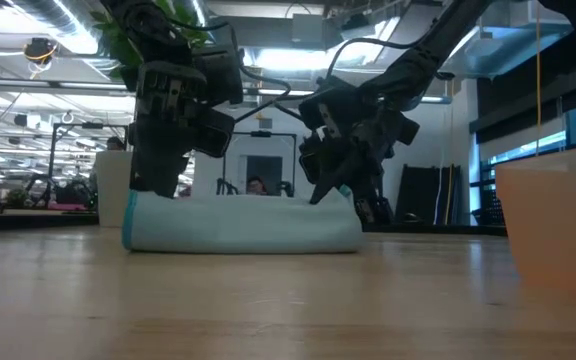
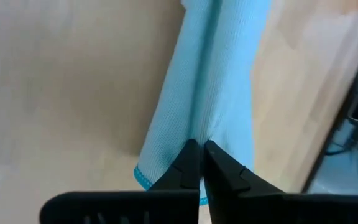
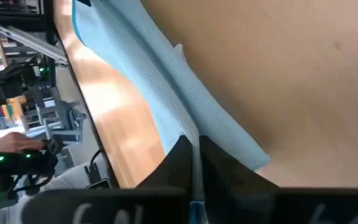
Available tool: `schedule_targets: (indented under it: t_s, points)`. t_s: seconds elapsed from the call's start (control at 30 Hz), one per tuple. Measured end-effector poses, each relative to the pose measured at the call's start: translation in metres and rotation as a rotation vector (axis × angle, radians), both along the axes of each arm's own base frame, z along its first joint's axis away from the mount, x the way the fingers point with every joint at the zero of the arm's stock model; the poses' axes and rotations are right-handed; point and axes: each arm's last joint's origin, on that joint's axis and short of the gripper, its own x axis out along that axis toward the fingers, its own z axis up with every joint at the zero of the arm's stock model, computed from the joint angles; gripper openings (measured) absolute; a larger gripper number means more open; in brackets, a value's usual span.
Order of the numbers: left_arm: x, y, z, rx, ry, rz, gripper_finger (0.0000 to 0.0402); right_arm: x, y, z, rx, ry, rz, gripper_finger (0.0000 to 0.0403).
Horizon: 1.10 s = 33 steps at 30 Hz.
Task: Roll microfiber towels into tight, uniform cylinder then place into a basket
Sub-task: Roll the light blue microfiber towel
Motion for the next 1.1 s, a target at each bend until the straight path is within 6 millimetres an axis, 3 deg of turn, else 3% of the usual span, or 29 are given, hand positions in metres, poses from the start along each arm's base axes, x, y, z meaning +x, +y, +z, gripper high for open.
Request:
schedule_targets:
  t_s: [0.3,0.63,1.1]
  points:
    - [-0.002,0.003,-0.003,0.108,0.045,0.048,0.0008,-0.001,-0.001,-0.002,-0.012,0.016,-0.013,0.008]
    - [-0.001,0.007,-0.003,0.199,0.036,0.058,0.008,-0.001,-0.003,-0.001,-0.007,0.014,-0.03,0.0149]
    - [-0.012,0.023,0.02,0.219,-0.021,0.106,0.0089,-0.005,-0.026,0.0,-0.011,0.002,-0.091,0.016]
